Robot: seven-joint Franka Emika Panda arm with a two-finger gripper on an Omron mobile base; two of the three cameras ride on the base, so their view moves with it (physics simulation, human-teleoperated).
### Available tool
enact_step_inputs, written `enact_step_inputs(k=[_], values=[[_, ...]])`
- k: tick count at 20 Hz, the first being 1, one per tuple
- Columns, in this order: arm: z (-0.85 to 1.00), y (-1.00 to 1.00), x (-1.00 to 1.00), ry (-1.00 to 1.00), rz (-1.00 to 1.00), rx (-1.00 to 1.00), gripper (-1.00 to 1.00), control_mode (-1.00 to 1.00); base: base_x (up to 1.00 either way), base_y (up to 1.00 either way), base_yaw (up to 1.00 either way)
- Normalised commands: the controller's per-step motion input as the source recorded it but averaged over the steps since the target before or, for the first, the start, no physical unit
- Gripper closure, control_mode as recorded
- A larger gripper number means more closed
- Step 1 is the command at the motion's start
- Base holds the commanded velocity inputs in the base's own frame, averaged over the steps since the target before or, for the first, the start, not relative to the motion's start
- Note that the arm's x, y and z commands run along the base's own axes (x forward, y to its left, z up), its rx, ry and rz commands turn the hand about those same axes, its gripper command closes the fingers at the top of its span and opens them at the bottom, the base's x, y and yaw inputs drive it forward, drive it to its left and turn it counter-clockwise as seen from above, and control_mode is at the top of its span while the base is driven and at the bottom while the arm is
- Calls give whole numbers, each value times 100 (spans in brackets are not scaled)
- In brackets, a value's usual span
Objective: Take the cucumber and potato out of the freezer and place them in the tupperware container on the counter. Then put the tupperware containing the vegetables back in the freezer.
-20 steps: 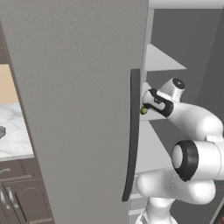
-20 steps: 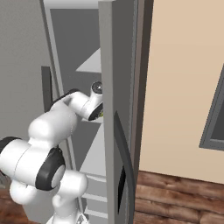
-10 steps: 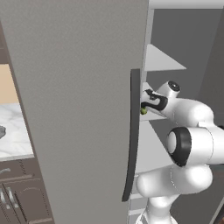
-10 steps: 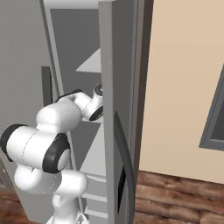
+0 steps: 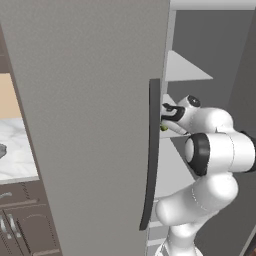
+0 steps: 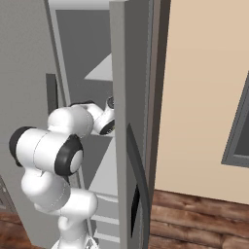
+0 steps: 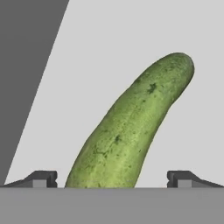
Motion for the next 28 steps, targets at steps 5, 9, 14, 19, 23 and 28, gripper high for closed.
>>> enact_step_inputs(k=[5,9,14,19,23,28], values=[[-20,0,28,1,0,0,-100,-100,0,0,0],[-23,0,20,0,0,0,-100,-100,0,0,0],[-39,0,2,0,0,0,100,-100,0,0,0],[-44,0,-1,0,0,0,100,-100,0,0,0],[-37,0,-9,0,0,0,100,-100,0,0,0],[-11,0,-24,0,0,0,100,-100,0,0,0]])
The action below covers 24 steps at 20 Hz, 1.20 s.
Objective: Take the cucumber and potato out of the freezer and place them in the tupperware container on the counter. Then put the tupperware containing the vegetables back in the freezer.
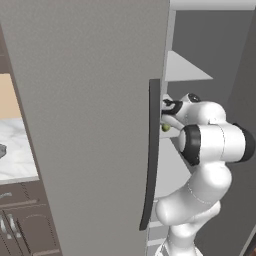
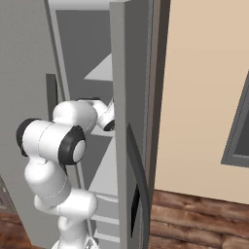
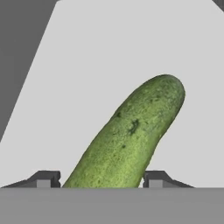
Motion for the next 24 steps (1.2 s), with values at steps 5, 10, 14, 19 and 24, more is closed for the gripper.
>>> enact_step_inputs(k=[5,10,14,19,24], values=[[21,0,-67,-6,0,0,100,-100,0,0,0],[78,0,-86,-9,0,0,100,-100,0,0,0],[92,0,-91,-2,0,0,100,-100,0,0,0],[69,0,-100,0,-1,0,100,-100,0,0,0],[49,5,-100,3,-3,0,100,-100,0,0,0]])
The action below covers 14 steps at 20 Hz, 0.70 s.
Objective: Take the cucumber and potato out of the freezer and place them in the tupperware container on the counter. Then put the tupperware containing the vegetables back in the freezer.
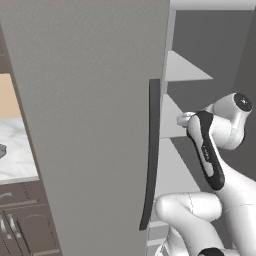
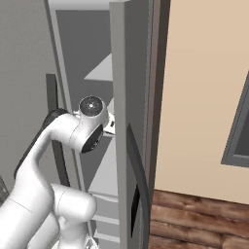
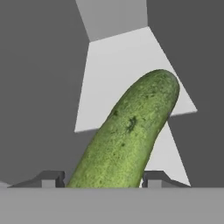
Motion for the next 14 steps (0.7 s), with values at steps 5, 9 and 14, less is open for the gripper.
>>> enact_step_inputs(k=[5,9,14], values=[[60,19,-93,3,-2,-2,100,-100,0,0,0],[69,26,-71,4,0,-7,100,-100,0,0,0],[66,22,-52,8,0,-6,100,-100,0,0,0]])
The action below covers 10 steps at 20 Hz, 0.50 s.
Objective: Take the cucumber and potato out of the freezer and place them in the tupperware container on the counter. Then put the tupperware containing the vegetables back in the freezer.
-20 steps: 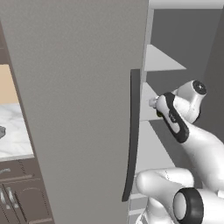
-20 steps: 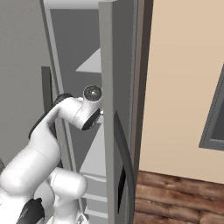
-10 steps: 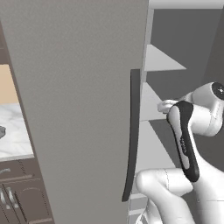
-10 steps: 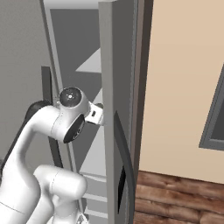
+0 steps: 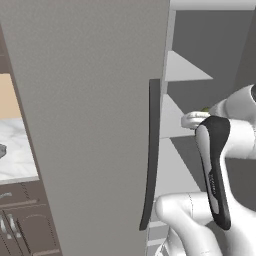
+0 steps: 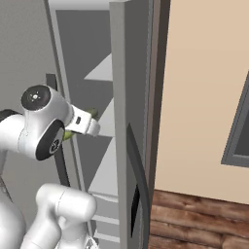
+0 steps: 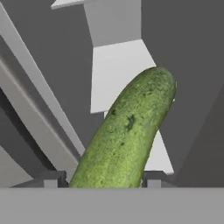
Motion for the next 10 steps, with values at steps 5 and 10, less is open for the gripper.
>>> enact_step_inputs(k=[5,10], values=[[55,15,-37,16,0,-2,100,-100,0,0,0],[25,11,-48,17,0,0,100,-100,0,0,0]])
